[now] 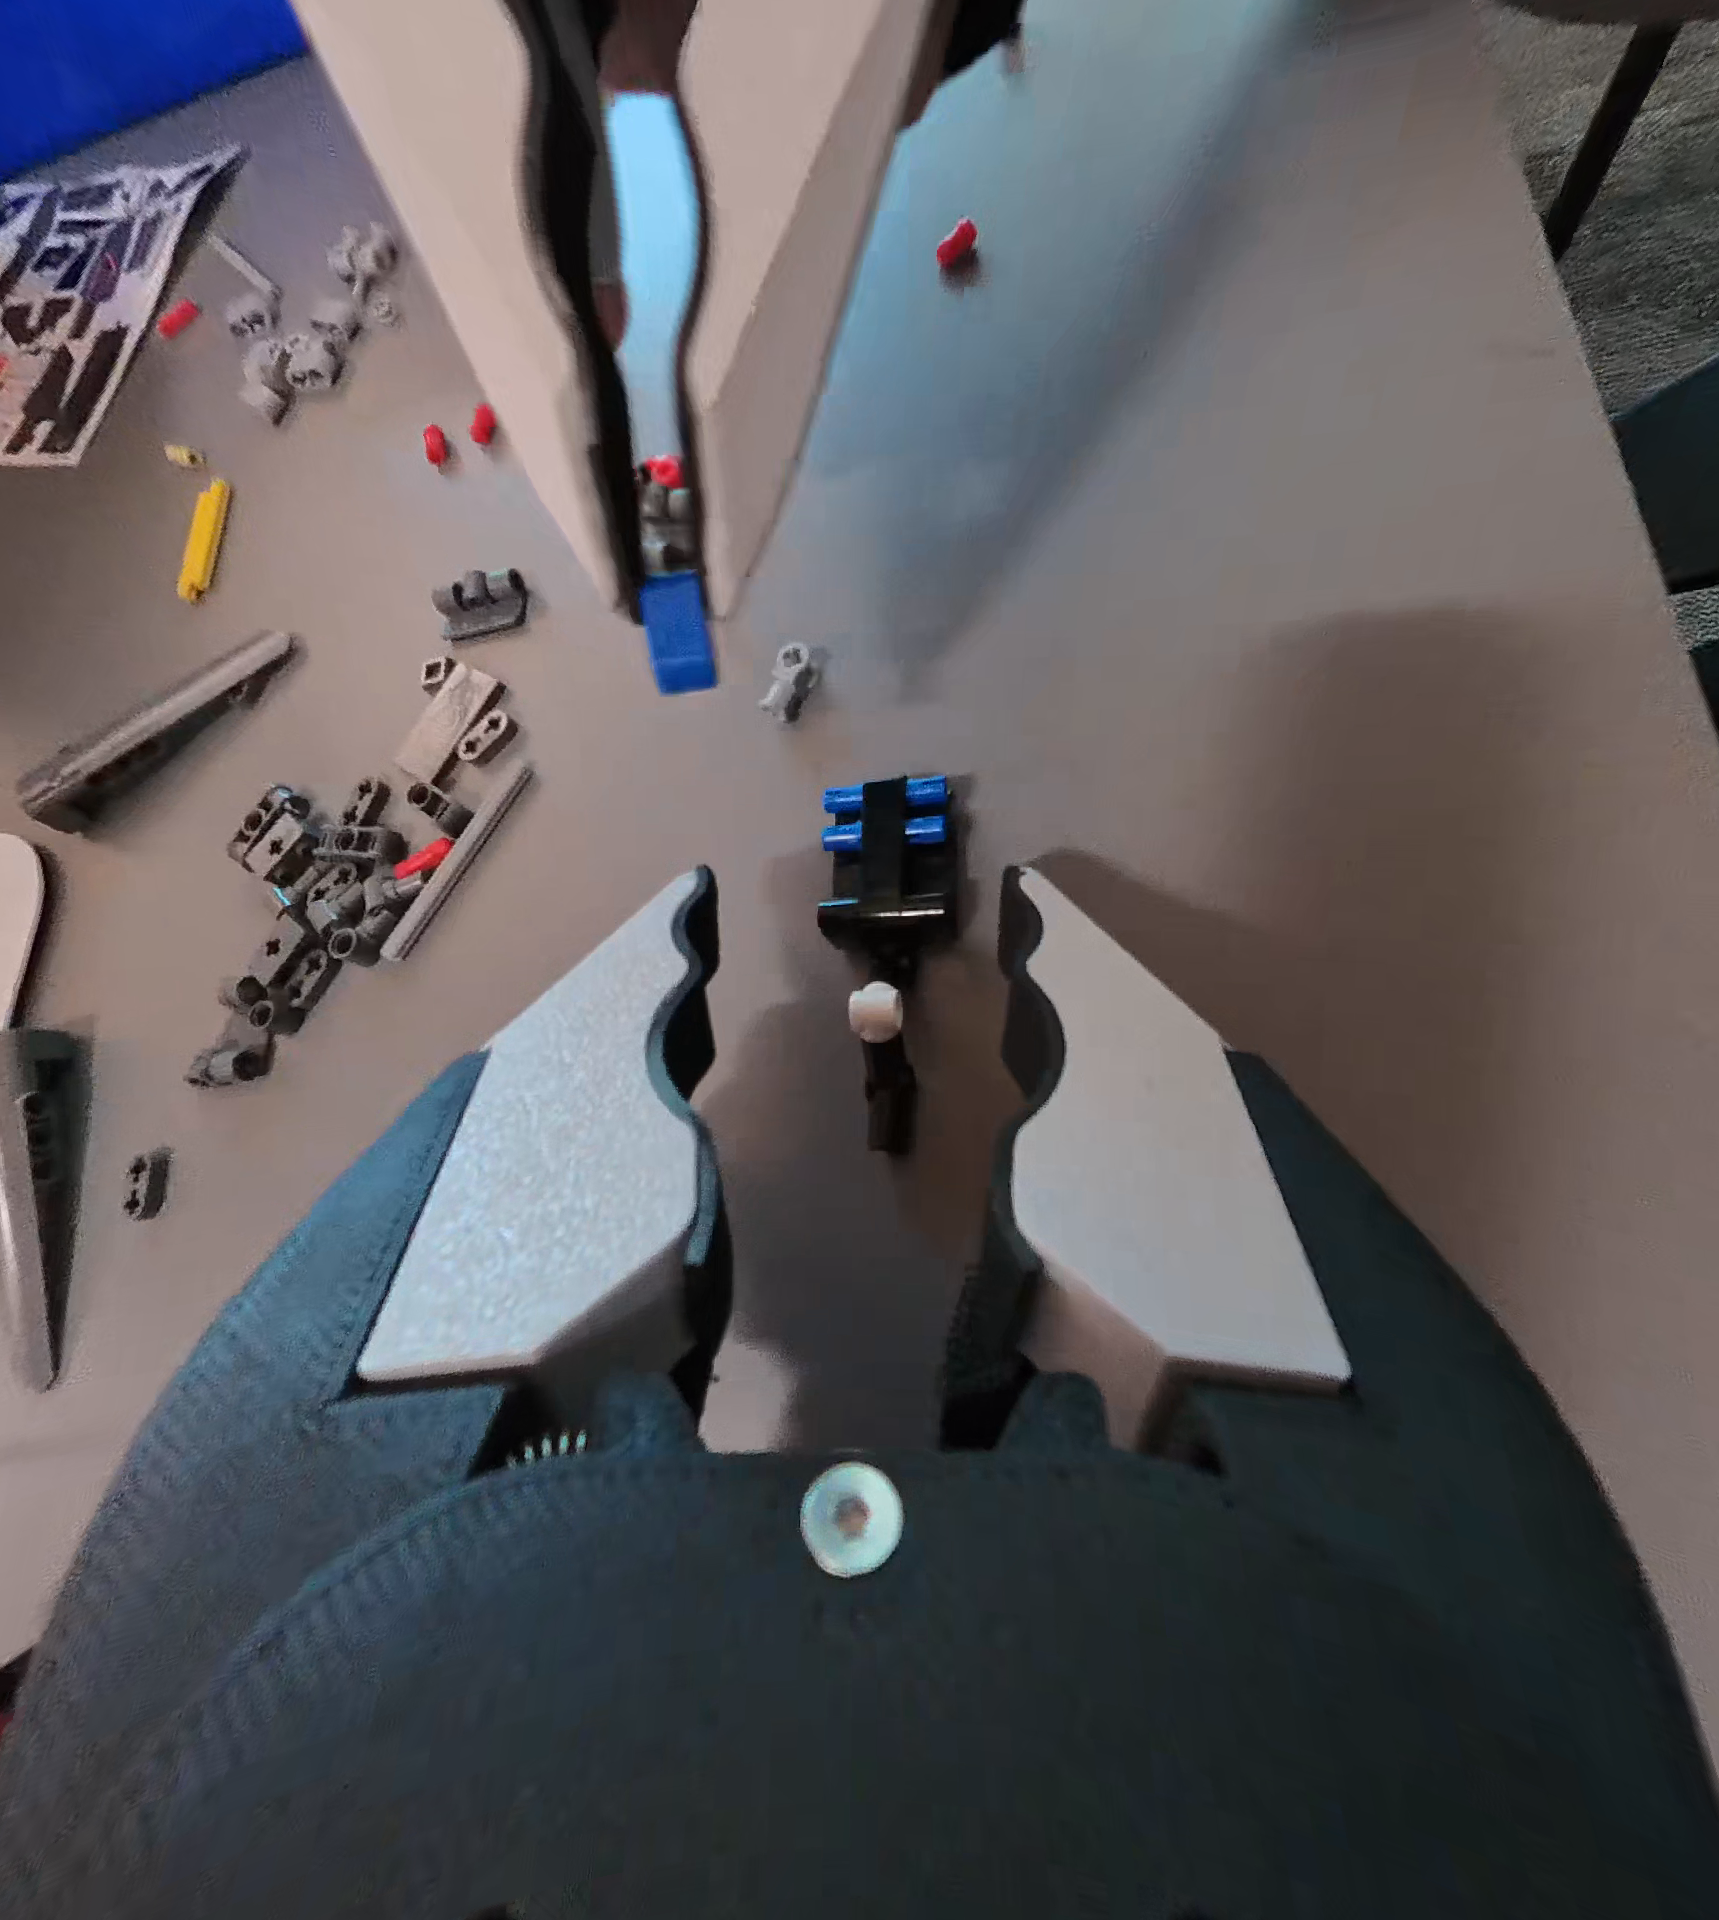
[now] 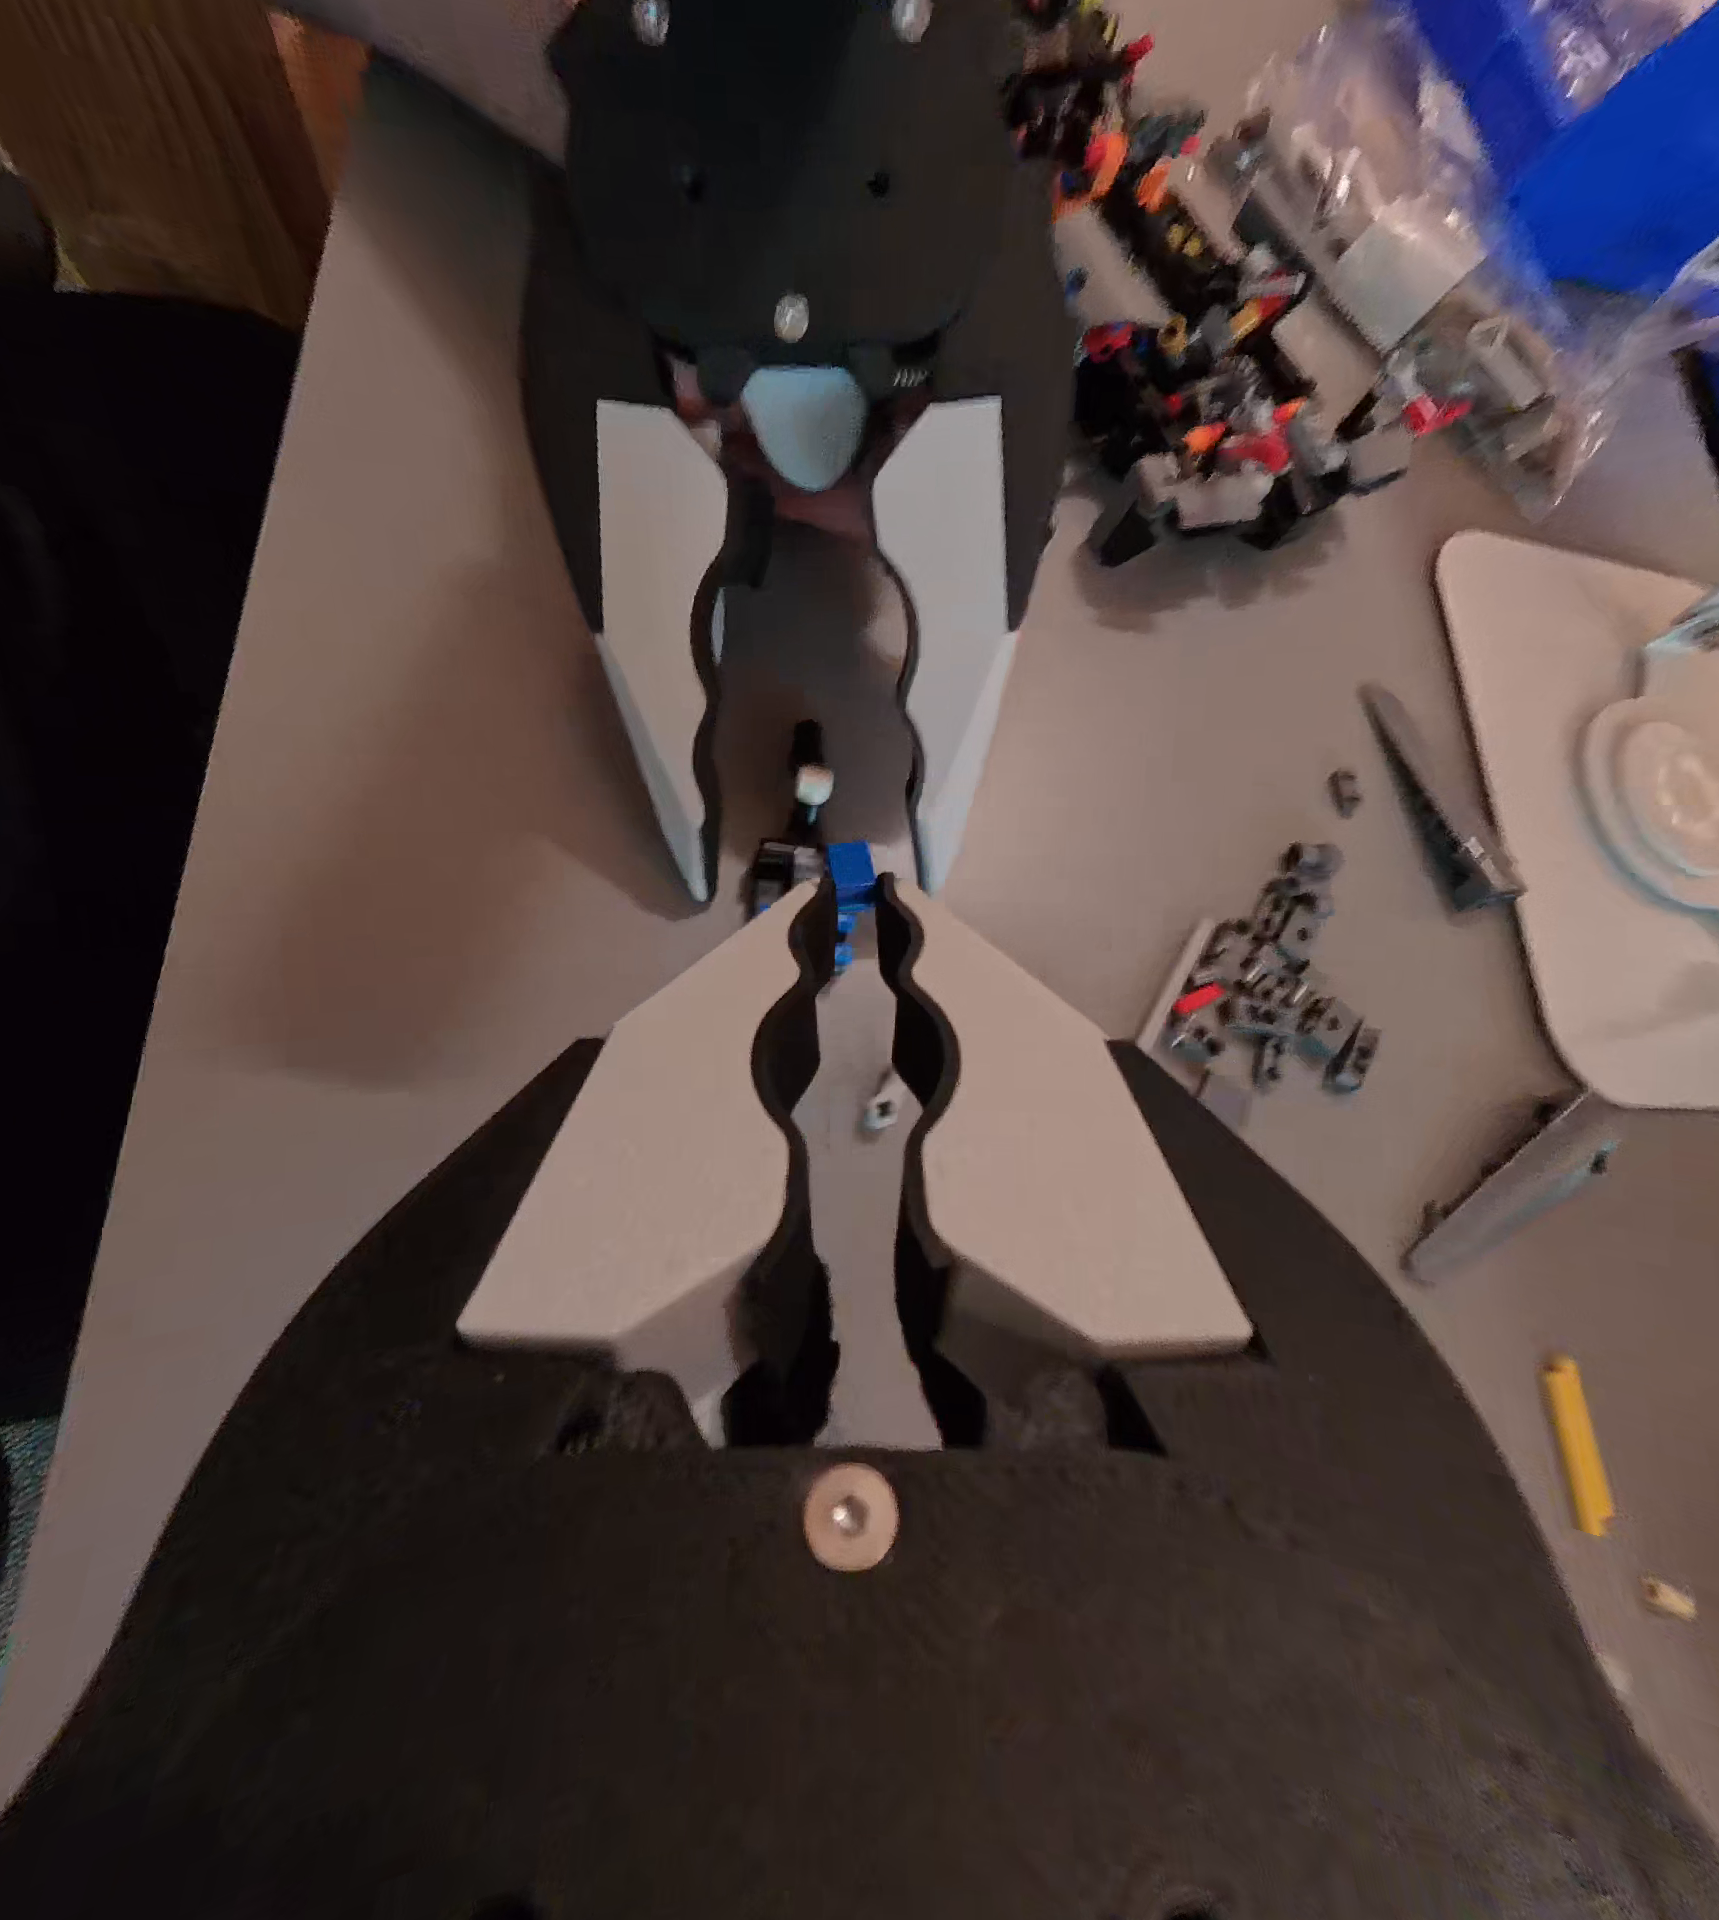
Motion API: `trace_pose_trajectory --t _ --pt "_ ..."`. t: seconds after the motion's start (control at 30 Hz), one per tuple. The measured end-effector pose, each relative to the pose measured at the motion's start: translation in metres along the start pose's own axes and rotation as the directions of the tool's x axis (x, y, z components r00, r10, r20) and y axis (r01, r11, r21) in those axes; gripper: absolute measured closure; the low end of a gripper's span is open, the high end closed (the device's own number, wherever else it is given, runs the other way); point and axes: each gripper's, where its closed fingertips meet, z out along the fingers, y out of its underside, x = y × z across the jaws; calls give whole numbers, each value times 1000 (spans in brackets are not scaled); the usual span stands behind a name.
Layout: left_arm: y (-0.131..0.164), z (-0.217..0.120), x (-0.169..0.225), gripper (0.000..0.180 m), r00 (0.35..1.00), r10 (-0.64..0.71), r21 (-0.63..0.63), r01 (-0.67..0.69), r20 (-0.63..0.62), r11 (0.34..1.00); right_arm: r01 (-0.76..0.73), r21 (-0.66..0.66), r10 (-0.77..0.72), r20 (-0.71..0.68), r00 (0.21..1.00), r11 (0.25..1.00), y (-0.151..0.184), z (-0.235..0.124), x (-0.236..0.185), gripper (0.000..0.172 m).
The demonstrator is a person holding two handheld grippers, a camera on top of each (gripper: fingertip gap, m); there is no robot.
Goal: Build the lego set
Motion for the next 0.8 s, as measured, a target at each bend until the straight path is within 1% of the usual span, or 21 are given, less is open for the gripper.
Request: trace_pose_trajectory --t 0.1,0.2,0.3,0.37,0.47,0.8 --pt "-2 3 3 132 1000 18 -5 -18 1 1000 -40 -80 38 -22 999 996 19 6 -13 166" --pt "-4 7 3 135 1000 15 -8 -15 5 1000 -85 -96 84 -21 996 992 28 10 -24 166" --pt "-4 8 1 139 1000 17 -12 -17 17 1000 -93 -122 89 -36 995 988 34 13 -27 166" --pt "-5 9 2 145 999 27 -15 -27 21 1000 -99 -130 95 -36 995 987 35 16 -29 166" --pt "-5 10 3 148 999 30 -18 -29 20 999 -100 -144 95 -43 995 985 36 18 -29 166" --pt "-7 13 7 153 999 42 -21 -41 23 999 -141 -132 135 -49 990 981 34 21 -28 167"
